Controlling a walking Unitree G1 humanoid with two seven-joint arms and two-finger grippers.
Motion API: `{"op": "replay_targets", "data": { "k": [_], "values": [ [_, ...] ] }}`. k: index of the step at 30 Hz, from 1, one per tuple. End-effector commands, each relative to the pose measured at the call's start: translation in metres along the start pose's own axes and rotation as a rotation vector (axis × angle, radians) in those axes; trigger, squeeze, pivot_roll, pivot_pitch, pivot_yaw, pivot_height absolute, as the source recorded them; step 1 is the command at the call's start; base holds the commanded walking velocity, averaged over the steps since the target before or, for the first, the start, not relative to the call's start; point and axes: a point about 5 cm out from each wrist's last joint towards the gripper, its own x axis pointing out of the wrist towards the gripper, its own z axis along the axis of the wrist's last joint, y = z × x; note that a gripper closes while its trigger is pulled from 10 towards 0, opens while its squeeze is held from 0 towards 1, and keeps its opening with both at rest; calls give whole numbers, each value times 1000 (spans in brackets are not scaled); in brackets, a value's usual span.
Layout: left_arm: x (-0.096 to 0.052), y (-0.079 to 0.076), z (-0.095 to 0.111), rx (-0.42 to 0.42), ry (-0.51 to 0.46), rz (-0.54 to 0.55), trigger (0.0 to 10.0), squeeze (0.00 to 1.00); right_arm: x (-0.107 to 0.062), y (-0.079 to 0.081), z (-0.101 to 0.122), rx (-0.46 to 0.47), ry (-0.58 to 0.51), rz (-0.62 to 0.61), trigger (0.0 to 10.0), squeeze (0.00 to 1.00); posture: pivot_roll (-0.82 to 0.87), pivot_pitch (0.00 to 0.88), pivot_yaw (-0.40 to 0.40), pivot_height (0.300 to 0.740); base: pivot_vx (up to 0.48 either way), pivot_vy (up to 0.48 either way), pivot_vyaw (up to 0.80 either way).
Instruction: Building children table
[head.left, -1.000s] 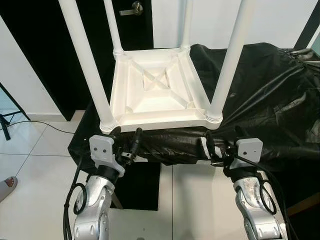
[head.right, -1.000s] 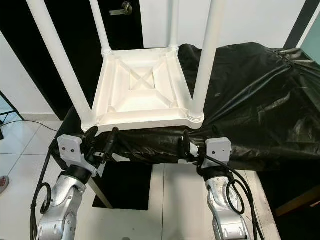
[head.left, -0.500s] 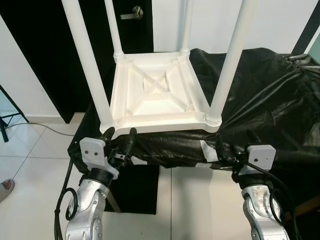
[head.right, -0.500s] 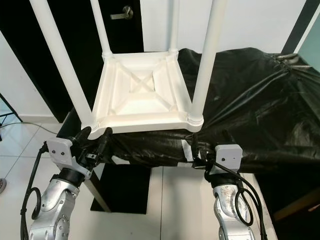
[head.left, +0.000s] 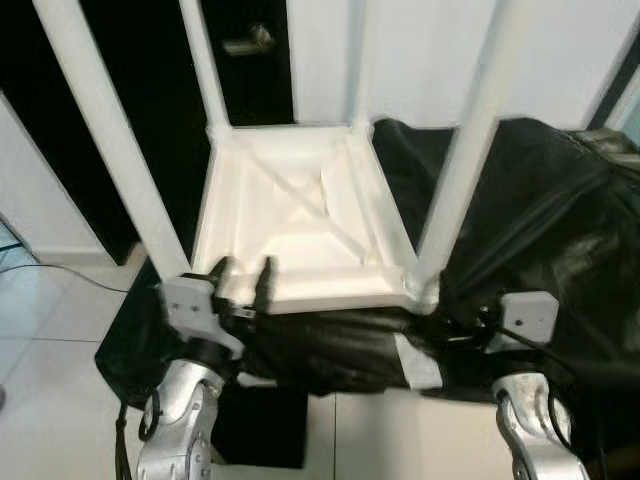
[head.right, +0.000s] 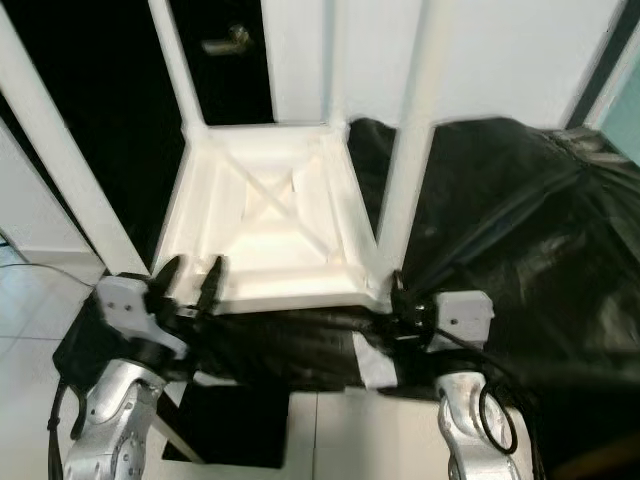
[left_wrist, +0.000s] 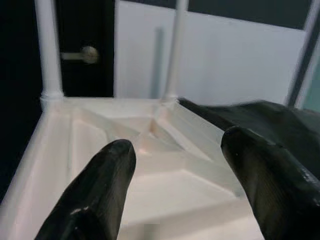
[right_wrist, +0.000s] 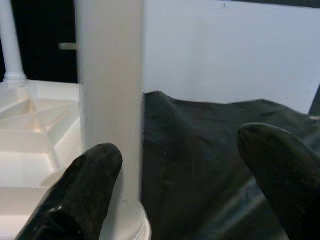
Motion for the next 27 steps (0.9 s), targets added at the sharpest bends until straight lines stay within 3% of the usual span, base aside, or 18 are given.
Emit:
{"op": "replay_targets", "data": {
  "k": [1, 14, 20, 24, 26, 27],
  "values": [
    [-4, 3, 0, -4, -8, 25, 10000, 0, 2, 5, 2, 12, -12, 19, 10000, 0, 95, 0, -20, 740, 0, 0, 0],
    [-9, 3, 1, -17, -22, 2, 10000, 0, 2, 4, 0, 6, -8, 38, 10000, 0, 93, 0, -15, 740, 0, 0, 0],
    [-15, -14, -9, 87, 92, -228, 10000, 0, 5, 6, 1, 4, -15, 54, 10000, 0, 91, 0, -5, 740, 0, 0, 0],
    [-14, -15, -13, 122, 123, -251, 10000, 0, 5, 8, 0, 12, -14, 68, 10000, 0, 88, 0, 0, 740, 0, 0, 0],
    [-11, -15, -21, 203, 176, -274, 10000, 0, 5, 10, 0, 25, -8, 80, 10000, 0, 86, 0, 3, 740, 0, 0, 0],
    [-11, -15, -21, 203, 176, -274, 10000, 0, 5, 10, 0, 25, -8, 80, 10000, 0, 86, 0, 3, 740, 0, 0, 0]
  ]
}}
